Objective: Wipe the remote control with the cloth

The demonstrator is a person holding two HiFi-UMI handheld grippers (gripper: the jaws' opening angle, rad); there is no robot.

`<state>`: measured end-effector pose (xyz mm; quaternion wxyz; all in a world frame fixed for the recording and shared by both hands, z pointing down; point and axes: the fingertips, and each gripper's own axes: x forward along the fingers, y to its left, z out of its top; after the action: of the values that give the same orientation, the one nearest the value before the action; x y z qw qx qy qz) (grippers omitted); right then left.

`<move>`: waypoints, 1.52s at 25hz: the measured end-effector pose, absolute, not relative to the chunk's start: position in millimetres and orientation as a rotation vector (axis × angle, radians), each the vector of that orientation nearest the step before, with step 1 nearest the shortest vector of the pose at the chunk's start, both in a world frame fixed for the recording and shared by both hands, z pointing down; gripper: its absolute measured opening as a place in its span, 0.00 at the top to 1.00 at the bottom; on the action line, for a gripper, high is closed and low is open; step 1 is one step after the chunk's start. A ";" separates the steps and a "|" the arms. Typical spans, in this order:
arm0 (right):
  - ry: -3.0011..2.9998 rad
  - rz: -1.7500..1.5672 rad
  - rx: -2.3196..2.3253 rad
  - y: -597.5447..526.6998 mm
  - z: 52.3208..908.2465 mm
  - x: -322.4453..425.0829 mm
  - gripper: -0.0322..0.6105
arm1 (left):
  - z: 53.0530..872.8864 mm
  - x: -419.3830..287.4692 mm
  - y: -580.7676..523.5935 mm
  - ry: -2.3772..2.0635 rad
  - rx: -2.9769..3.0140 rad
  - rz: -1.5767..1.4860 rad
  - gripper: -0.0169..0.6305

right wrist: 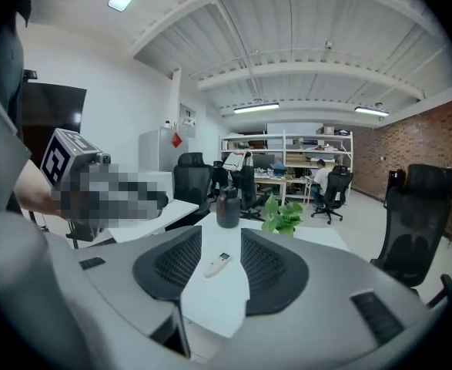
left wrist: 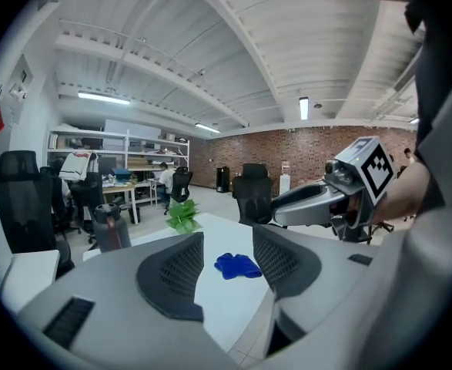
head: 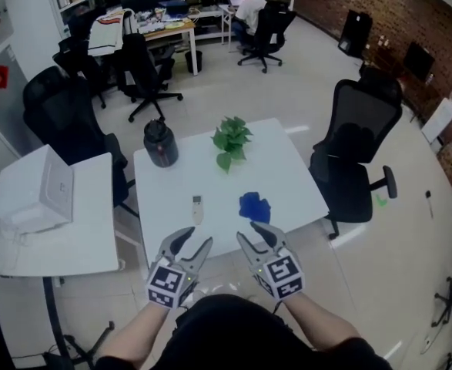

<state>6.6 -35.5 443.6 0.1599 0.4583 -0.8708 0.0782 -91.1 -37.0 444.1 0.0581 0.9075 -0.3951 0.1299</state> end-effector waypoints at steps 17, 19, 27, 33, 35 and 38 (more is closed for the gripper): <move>-2.626 0.091 1.296 15.1 416.0 4.9 0.93 | 405.6 -49.6 12.3 -1.200 2.895 0.368 0.97; -2.618 0.093 1.310 16.1 411.4 0.7 0.94 | 402.9 -49.1 12.1 -1.182 2.910 0.352 0.97; -2.588 0.096 1.354 18.4 404.4 -1.0 0.94 | 397.6 -48.7 15.1 -1.162 2.940 0.331 0.97; -2.583 0.059 1.340 20.4 408.8 -0.8 0.94 | 397.3 -51.2 18.3 -1.162 2.934 0.322 0.97; -2.581 0.060 1.340 21.2 408.6 -0.9 0.94 | 396.7 -50.7 19.2 -1.163 2.926 0.321 0.97; -2.576 0.090 1.359 22.7 402.8 -0.9 0.94 | 400.7 -49.1 20.2 -1.150 2.939 0.327 0.97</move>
<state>-0.9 22.7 402.8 0.1137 0.4633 -0.8783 0.0307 -49.1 20.2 400.7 -0.0156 0.9262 -0.3625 0.1030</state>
